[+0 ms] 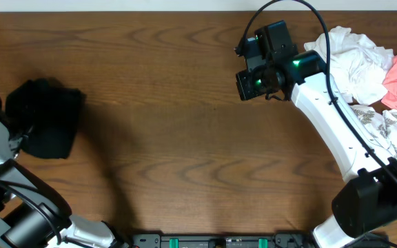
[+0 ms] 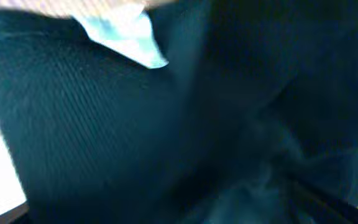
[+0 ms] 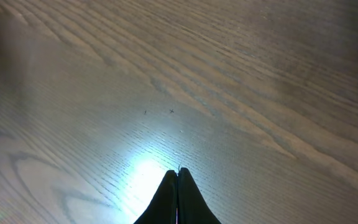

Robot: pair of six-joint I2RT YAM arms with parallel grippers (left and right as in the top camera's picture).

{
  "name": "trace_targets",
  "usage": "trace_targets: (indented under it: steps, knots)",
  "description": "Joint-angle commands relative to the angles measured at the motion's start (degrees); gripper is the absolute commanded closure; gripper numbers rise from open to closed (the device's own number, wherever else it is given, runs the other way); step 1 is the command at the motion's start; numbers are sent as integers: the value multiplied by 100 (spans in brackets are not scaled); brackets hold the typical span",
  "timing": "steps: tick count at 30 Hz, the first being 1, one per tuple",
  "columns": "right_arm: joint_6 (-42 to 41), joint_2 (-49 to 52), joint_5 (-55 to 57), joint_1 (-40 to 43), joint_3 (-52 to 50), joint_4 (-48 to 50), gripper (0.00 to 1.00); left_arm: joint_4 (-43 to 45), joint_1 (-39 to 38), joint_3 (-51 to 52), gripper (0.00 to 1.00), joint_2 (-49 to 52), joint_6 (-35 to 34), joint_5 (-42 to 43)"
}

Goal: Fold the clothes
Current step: 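Carry the folded black shirt leftward with the left gripper to the table's left edge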

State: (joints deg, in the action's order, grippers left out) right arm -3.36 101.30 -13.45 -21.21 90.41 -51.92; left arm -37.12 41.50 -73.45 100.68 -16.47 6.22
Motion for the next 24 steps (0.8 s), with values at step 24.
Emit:
trace_targets:
  steps: [24]
  knots:
    - [90, -57, 0, 52, 33, -37, 99, 619, 321, -153, 2, -1176, -105, 1108]
